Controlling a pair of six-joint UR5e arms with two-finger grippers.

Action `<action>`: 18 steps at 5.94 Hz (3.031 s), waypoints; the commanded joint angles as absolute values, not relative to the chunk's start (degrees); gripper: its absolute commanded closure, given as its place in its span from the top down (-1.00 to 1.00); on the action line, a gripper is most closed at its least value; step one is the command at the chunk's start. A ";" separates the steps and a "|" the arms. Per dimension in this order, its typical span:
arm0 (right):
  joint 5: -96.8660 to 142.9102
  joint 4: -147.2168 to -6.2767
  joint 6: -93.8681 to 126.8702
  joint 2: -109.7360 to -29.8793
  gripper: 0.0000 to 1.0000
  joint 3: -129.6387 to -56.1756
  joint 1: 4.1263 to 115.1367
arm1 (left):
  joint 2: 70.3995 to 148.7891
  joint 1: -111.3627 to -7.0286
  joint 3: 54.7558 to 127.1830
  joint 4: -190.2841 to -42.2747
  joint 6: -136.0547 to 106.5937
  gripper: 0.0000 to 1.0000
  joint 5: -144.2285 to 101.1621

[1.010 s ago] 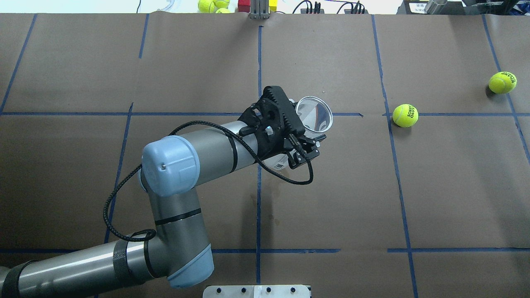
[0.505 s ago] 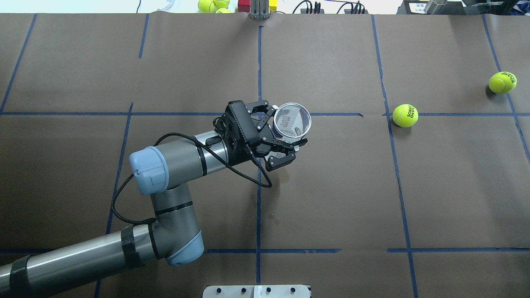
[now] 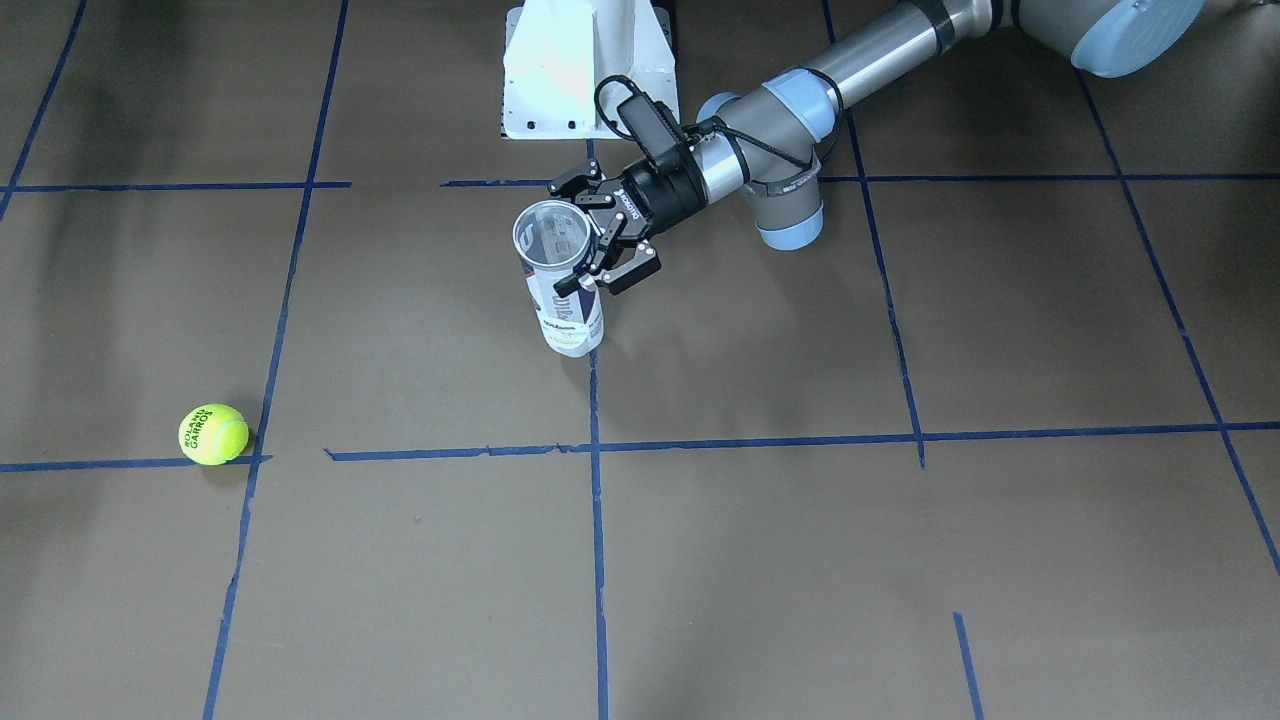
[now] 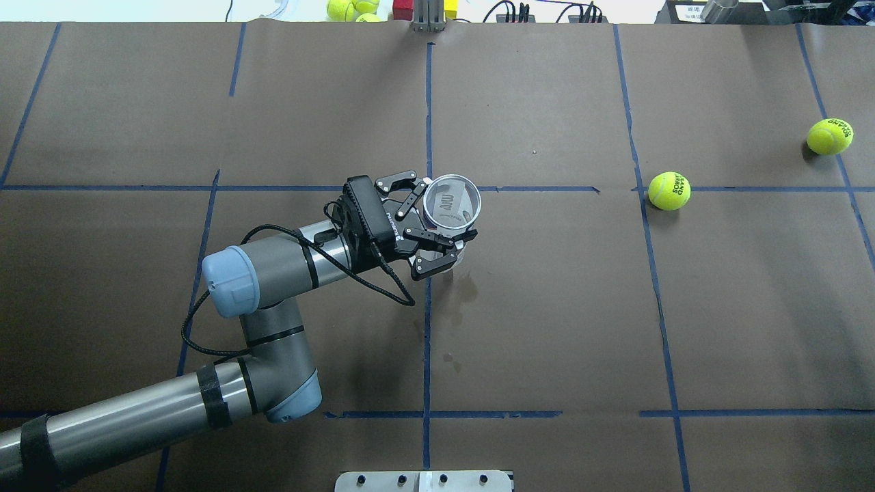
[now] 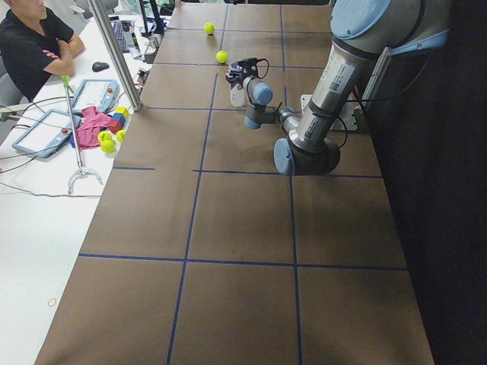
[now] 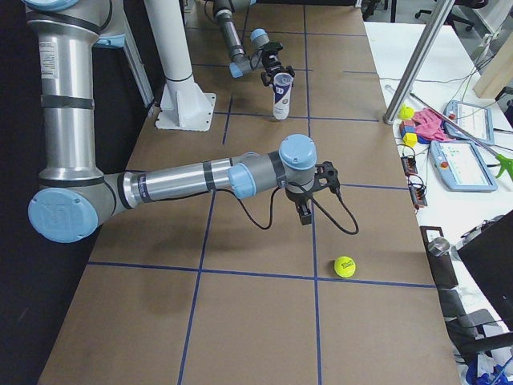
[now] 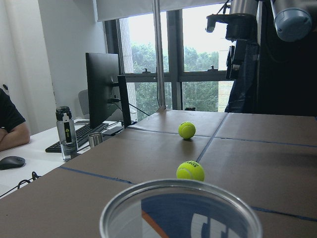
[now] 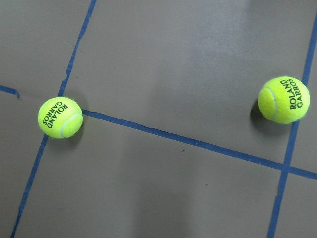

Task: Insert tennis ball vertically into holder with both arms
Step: 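Reach the right gripper to the nearer tennis ball and grasp it, then carry the ball with the right gripper over the can's open top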

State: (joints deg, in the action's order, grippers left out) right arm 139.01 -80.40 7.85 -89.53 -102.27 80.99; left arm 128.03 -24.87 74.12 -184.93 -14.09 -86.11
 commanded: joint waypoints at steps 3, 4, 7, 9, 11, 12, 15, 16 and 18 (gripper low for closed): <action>129.76 -80.33 23.32 -82.20 0.96 -100.11 67.89 | 127.44 -24.53 73.74 -184.83 -14.15 0.60 -87.36; 125.12 -80.33 28.95 -80.09 0.97 -99.76 63.59 | 127.44 -24.52 73.74 -184.83 -14.24 0.60 -87.36; 122.18 -80.33 39.89 -74.47 0.98 -95.57 58.29 | 127.44 -24.52 73.74 -184.83 -14.41 0.61 -87.36; 121.20 -75.19 39.90 -71.90 0.98 -88.81 55.73 | 127.44 -24.52 73.65 -184.75 -14.33 0.61 -87.36; 121.29 -67.95 43.47 -71.72 0.98 -84.20 54.76 | 127.44 -24.52 73.74 -184.75 -14.33 0.62 -87.36; 121.03 -67.85 44.11 -71.02 0.98 -83.50 53.62 | 127.44 -24.52 73.74 -184.75 -14.33 0.62 -87.36; 118.84 -67.76 44.03 -70.93 0.64 -82.71 51.86 | 127.09 -24.52 73.92 -184.75 -14.33 0.62 -87.45; 119.00 -67.85 43.86 -71.01 -0.75 -82.97 51.94 | 127.00 -24.52 73.92 -184.75 -14.24 0.62 -87.45; 121.10 -69.16 47.08 -70.40 -1.00 -91.43 53.78 | 127.00 -24.52 74.00 -184.75 -14.41 0.63 -87.45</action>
